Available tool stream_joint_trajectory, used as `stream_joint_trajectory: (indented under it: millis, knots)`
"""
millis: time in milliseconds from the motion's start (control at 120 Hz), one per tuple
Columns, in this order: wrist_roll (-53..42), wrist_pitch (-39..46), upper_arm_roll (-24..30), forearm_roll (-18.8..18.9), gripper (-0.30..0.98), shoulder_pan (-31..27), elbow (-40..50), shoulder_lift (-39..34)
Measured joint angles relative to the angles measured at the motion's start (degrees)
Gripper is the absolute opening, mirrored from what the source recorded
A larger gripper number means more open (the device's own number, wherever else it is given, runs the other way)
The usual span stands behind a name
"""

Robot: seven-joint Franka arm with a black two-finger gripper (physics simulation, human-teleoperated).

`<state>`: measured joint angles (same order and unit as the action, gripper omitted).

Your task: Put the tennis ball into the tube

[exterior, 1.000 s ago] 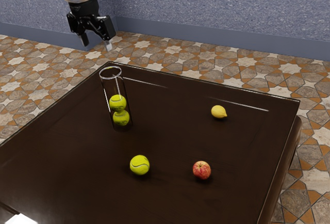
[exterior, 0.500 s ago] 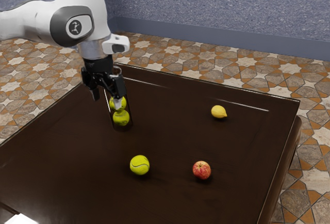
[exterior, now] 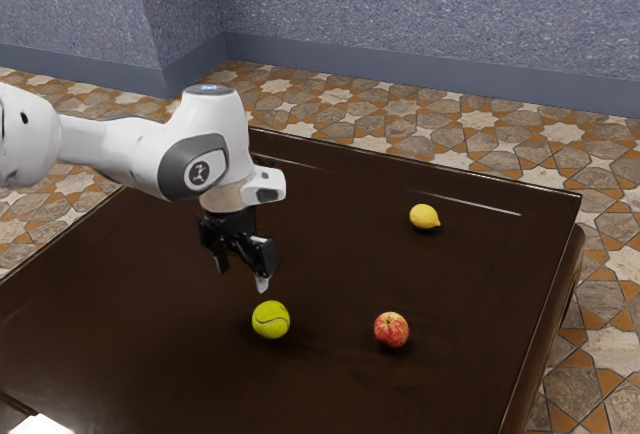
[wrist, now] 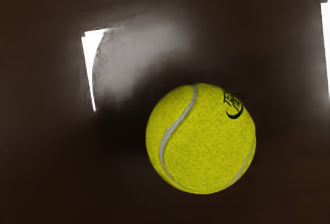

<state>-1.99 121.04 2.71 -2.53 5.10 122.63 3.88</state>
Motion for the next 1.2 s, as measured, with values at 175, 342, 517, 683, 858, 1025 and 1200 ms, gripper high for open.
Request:
stream_joint_trajectory:
  millis: [175, 342, 517, 683, 858, 1025, 1200]
  knots:
    - [0.22, 5.45, -0.01, -0.24, 0.69, 1.45, 0.22, 5.52]
    - [0.45, 9.52, 0.01, -0.48, 0.69, 1.55, 0.18, 9.99]
    - [0.66, 12.47, 0.01, -1.19, 0.69, 2.32, 0.18, 12.89]
    - [0.80, 13.83, 0.01, -1.51, 0.68, 2.77, 0.18, 14.00]
    - [1.03, 14.39, -0.05, -1.60, 0.41, 2.81, 0.18, 14.41]
    - [1.29, 12.44, 0.00, -1.59, 0.42, 2.81, 0.15, 11.45]
    - [1.45, 5.15, -0.41, -1.89, 0.42, 2.16, -0.77, 2.57]
